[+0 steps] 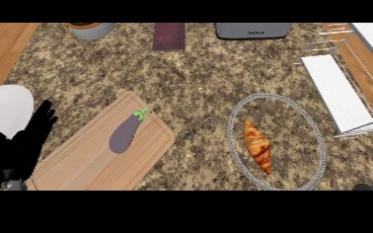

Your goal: Pick the bell pepper from the placemat and place it in the tiered shelf

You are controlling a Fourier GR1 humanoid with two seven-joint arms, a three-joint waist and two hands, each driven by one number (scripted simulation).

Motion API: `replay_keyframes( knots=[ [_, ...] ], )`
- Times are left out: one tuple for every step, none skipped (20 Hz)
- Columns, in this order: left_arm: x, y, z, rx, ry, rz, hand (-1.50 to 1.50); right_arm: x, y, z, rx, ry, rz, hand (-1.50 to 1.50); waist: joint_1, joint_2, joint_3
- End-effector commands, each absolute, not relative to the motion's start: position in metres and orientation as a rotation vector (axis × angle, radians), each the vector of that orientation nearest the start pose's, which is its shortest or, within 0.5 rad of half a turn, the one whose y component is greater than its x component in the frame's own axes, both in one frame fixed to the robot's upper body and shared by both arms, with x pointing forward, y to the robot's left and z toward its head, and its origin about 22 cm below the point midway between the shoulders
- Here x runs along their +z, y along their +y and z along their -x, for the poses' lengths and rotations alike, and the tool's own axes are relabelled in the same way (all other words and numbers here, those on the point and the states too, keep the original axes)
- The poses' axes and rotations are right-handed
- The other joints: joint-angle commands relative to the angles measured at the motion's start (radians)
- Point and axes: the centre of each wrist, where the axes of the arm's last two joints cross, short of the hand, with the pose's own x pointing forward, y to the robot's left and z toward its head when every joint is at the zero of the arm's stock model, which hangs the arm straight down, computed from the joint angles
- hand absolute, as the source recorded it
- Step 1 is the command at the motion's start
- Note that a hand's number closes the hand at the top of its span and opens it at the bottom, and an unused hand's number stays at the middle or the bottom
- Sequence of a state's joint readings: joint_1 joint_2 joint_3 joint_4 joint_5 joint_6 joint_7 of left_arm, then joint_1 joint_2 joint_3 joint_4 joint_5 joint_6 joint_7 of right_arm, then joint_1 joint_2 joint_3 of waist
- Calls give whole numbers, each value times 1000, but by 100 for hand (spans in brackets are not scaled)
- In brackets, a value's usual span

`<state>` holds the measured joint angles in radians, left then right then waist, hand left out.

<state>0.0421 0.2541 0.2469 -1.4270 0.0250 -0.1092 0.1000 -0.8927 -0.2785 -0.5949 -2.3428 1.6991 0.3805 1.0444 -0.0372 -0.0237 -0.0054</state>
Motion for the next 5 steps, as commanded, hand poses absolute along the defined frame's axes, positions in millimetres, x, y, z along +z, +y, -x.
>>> replay_keyframes(
  knots=[
    [-10, 360, -217, -11, -1282, -302, 0, 341, -258, -128, -957, -842, 1687, -150, -21, -15, -2],
    [-13, 362, -209, 10, -1288, -303, 0, 334, -254, -118, -953, -838, 1707, -150, -14, -14, -2],
    [-4, 372, -216, -8, -1296, -306, 0, 331, -250, -112, -962, -853, 1682, -150, -23, -15, -3],
    [-8, 366, -212, -6, -1283, -311, 0, 332, -249, -107, -939, -876, 1693, -150, -30, -22, -3],
    [-16, 353, -208, -15, -1280, -291, 0, 335, -246, -108, -934, -863, 1704, -150, -22, -19, -4]
  ],
)
